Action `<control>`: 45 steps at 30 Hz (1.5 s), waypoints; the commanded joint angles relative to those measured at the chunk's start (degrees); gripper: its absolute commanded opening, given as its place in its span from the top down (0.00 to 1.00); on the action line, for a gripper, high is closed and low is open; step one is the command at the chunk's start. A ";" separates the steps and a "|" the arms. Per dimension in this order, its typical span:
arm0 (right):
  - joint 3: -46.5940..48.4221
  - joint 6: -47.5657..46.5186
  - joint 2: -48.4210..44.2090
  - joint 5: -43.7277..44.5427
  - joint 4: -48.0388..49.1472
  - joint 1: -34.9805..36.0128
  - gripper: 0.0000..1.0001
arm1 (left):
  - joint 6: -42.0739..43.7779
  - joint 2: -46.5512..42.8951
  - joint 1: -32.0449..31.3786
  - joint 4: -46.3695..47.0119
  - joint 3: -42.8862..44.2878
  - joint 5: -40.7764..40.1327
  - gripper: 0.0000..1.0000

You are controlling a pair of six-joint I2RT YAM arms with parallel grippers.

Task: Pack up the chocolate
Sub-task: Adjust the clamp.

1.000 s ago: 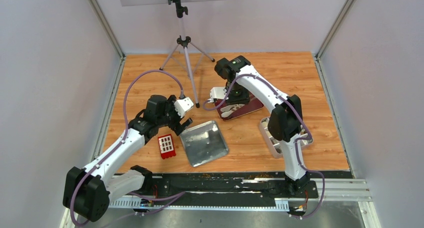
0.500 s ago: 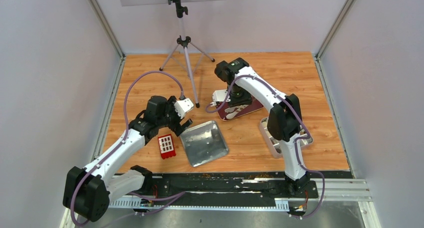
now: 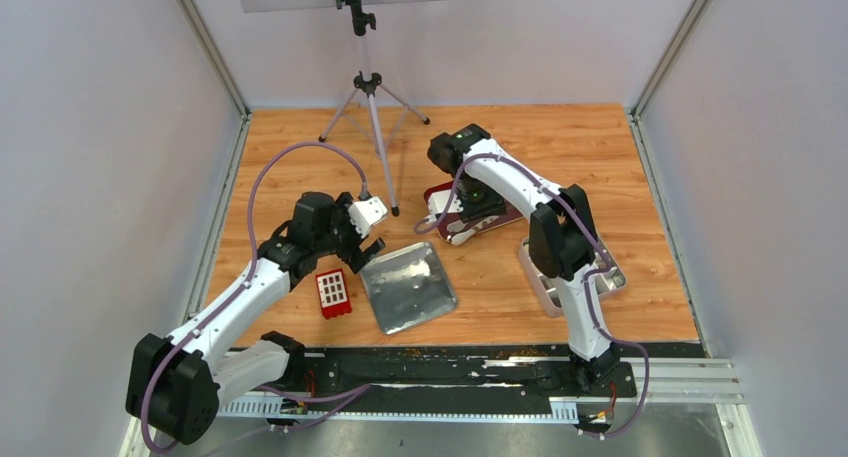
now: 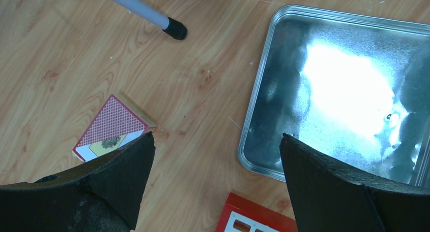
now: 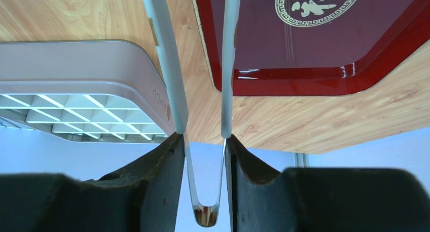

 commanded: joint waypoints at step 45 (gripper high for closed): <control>16.89 24.87 -1.10 -50.00 -2.45 -8.55 0.68 | 68.60 29.24 -12.57 33.77 14.09 2.42 0.07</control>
